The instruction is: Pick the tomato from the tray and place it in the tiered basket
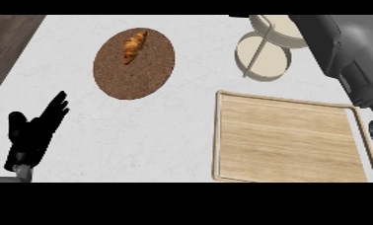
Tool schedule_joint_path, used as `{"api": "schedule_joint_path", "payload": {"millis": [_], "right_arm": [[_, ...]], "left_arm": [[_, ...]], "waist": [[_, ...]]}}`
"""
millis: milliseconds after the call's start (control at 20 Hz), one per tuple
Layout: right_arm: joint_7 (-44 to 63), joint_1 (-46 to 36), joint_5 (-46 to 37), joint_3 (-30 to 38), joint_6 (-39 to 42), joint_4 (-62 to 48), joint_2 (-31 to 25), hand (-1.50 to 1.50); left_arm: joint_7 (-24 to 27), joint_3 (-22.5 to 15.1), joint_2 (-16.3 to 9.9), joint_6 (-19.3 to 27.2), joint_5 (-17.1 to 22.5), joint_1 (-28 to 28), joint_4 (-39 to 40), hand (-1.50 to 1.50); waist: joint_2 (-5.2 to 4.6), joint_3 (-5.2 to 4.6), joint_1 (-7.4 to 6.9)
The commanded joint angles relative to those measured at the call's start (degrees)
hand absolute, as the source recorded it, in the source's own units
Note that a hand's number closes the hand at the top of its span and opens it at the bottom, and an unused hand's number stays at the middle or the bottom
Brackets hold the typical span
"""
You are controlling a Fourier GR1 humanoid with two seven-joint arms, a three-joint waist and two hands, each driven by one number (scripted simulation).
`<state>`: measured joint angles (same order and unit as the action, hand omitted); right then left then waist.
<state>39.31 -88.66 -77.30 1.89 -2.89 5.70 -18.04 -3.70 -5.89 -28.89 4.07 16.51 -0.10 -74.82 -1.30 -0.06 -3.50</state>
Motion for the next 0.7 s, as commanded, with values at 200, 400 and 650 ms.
{"api": "schedule_joint_path", "payload": {"millis": [200,400,650], "right_arm": [[10.97,1.41,5.46,5.66,3.49,-0.88,-1.69,-1.50],[6.48,4.73,5.78,5.90,-2.86,2.21,-2.36,-1.50],[9.11,2.68,5.59,5.91,-11.16,7.73,-0.79,-1.50]], "left_arm": [[-2.58,0.35,-0.16,0.14,-0.58,-1.27,-0.81,0.00],[-0.42,3.18,-1.16,-2.23,0.84,-2.13,2.59,0.00],[-1.01,2.31,-0.43,-1.53,0.01,0.54,-0.18,0.00]], "waist": [[0.14,0.06,0.49],[-0.12,0.05,0.22],[0.57,0.07,0.82]]}}
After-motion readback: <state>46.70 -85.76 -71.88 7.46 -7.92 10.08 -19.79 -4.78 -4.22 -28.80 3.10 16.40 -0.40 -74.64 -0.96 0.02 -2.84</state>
